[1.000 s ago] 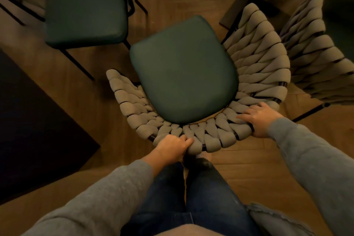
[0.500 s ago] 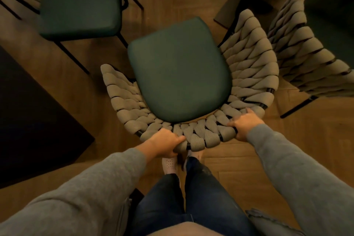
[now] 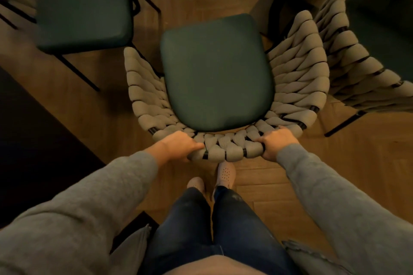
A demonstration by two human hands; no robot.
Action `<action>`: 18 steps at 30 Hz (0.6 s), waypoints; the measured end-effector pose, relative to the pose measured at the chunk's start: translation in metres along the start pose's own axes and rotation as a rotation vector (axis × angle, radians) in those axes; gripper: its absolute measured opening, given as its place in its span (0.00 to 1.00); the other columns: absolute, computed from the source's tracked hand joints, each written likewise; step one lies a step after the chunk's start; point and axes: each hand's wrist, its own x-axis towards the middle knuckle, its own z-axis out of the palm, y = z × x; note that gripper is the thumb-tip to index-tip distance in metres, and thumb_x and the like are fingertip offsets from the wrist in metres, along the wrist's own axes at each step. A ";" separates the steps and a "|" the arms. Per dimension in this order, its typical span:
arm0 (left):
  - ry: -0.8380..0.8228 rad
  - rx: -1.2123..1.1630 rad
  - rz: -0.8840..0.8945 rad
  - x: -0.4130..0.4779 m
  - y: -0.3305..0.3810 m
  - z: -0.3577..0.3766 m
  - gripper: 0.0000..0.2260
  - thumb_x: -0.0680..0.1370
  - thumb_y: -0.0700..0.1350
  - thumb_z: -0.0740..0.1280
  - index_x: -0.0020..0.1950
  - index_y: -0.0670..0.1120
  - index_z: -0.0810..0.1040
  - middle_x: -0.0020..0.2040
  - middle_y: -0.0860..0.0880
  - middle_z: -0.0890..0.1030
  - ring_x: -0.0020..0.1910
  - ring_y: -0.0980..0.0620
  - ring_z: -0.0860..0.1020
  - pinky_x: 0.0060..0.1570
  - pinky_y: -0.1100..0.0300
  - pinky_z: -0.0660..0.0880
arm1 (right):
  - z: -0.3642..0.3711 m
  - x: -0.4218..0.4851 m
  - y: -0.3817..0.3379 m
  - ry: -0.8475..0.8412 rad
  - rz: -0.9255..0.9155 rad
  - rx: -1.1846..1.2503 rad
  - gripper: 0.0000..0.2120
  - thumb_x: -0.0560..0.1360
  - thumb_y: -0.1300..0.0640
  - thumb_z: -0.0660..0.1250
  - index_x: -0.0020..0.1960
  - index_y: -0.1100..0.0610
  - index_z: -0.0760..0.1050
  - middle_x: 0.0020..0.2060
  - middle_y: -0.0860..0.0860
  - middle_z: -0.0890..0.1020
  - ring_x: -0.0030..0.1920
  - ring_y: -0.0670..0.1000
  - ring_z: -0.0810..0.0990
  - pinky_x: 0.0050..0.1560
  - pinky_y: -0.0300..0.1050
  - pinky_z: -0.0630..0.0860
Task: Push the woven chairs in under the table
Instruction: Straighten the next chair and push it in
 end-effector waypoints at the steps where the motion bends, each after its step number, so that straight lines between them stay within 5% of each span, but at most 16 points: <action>1: 0.001 0.012 -0.016 0.003 -0.008 -0.003 0.22 0.79 0.50 0.64 0.72 0.51 0.63 0.61 0.46 0.77 0.57 0.46 0.77 0.54 0.52 0.76 | -0.005 0.005 0.001 0.028 0.001 0.012 0.18 0.77 0.46 0.59 0.66 0.43 0.72 0.61 0.50 0.79 0.63 0.54 0.75 0.67 0.52 0.66; 18: -0.050 0.042 -0.099 0.039 -0.180 -0.070 0.27 0.78 0.49 0.66 0.74 0.58 0.59 0.63 0.48 0.76 0.60 0.48 0.77 0.58 0.51 0.76 | -0.116 0.102 0.002 0.117 0.103 0.166 0.12 0.77 0.46 0.63 0.58 0.46 0.77 0.51 0.50 0.81 0.53 0.53 0.80 0.54 0.49 0.76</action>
